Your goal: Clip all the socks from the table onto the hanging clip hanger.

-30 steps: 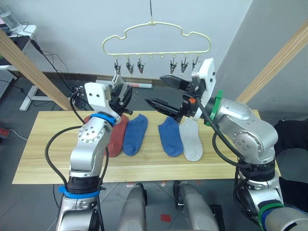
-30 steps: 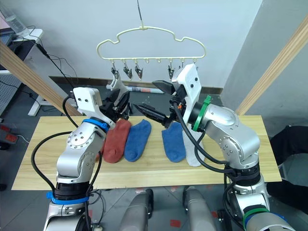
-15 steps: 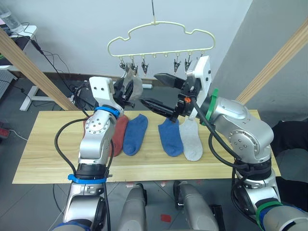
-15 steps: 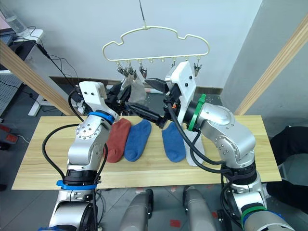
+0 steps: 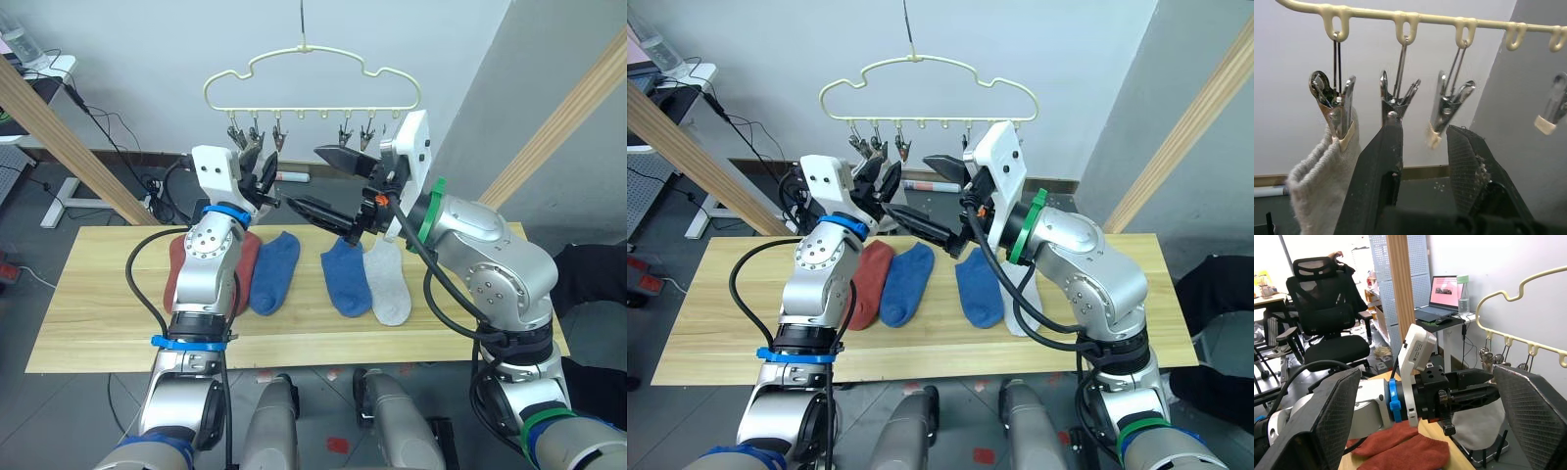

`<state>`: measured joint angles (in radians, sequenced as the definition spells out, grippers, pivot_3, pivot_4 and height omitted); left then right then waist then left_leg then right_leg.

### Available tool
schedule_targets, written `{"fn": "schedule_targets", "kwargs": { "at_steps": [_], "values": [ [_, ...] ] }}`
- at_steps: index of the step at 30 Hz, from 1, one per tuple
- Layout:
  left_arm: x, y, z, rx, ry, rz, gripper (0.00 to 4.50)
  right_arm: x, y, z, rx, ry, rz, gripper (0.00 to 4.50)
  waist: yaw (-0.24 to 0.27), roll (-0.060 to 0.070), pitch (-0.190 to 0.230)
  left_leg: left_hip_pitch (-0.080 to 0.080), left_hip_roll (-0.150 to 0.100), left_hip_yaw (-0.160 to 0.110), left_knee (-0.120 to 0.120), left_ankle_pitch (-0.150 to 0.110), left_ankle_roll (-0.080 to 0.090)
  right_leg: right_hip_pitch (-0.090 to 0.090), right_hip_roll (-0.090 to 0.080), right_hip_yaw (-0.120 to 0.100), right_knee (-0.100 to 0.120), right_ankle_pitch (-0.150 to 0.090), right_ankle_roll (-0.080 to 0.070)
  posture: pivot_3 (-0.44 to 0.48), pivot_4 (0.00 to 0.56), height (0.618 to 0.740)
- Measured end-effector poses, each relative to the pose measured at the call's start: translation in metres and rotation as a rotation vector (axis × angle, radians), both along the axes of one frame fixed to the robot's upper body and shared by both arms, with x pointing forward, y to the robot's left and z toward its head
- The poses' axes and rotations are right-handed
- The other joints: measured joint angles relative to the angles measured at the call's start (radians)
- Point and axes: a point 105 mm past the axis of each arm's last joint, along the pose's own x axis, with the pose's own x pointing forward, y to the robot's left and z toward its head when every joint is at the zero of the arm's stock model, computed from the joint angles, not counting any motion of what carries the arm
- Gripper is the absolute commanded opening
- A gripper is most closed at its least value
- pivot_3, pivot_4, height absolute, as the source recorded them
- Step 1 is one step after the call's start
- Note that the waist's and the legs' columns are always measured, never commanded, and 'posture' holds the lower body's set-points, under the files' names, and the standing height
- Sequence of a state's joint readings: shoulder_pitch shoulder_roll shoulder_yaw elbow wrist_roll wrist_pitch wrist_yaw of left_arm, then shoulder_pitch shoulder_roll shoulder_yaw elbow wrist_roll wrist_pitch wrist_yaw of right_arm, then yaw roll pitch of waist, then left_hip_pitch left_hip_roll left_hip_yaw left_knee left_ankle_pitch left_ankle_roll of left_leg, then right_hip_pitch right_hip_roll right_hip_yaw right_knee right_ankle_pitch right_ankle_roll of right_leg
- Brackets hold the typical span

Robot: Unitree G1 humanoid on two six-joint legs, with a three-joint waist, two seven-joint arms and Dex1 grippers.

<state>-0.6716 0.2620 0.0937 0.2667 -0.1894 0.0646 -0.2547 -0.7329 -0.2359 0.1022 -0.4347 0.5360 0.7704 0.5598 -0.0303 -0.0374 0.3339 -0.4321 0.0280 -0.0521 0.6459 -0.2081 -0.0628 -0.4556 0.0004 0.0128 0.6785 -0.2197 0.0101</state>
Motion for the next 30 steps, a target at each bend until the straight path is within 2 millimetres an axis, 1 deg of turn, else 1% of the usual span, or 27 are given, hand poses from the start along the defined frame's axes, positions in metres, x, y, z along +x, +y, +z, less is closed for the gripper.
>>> {"fn": "schedule_targets", "kwargs": {
  "at_steps": [5,13,20,25,30],
  "values": [
    [0.003,0.001,0.009,0.002,-0.029,0.008,1.59,0.001,0.000,0.000,0.004,0.003,-0.008,4.50,-0.001,0.000,0.000,0.000,0.000,0.000,0.000,0.000,0.000,0.000,0.000,0.000,0.000,0.000,0.000,-0.030,0.309,0.740],
    [0.006,0.004,0.003,-0.001,-0.012,0.018,1.59,0.001,0.000,0.000,0.004,0.003,-0.014,4.50,-0.001,0.000,0.000,0.000,0.000,0.000,0.000,0.000,0.000,0.000,0.000,0.000,0.000,0.000,0.000,-0.032,0.309,0.740],
    [0.012,0.002,0.011,-0.006,-0.033,0.017,1.59,0.001,0.000,0.001,0.005,0.001,-0.014,4.50,-0.002,0.000,0.000,0.000,0.000,0.000,0.000,0.000,0.000,0.000,0.000,0.000,0.000,0.000,0.000,-0.035,0.308,0.740],
    [0.016,0.005,0.009,-0.015,-0.030,0.028,1.59,0.002,-0.001,0.001,0.002,0.000,-0.017,4.50,-0.001,0.000,0.000,0.000,0.000,0.000,0.000,0.000,0.000,0.000,0.000,0.000,0.000,0.000,0.000,-0.035,0.309,0.740],
    [0.018,0.003,0.019,-0.015,-0.059,0.026,1.59,0.002,-0.001,0.001,0.002,0.000,-0.018,4.50,-0.002,0.000,0.000,0.000,0.000,0.000,0.000,0.000,0.000,0.000,0.000,0.000,0.000,0.000,0.000,-0.036,0.309,0.740]
  ]
}}
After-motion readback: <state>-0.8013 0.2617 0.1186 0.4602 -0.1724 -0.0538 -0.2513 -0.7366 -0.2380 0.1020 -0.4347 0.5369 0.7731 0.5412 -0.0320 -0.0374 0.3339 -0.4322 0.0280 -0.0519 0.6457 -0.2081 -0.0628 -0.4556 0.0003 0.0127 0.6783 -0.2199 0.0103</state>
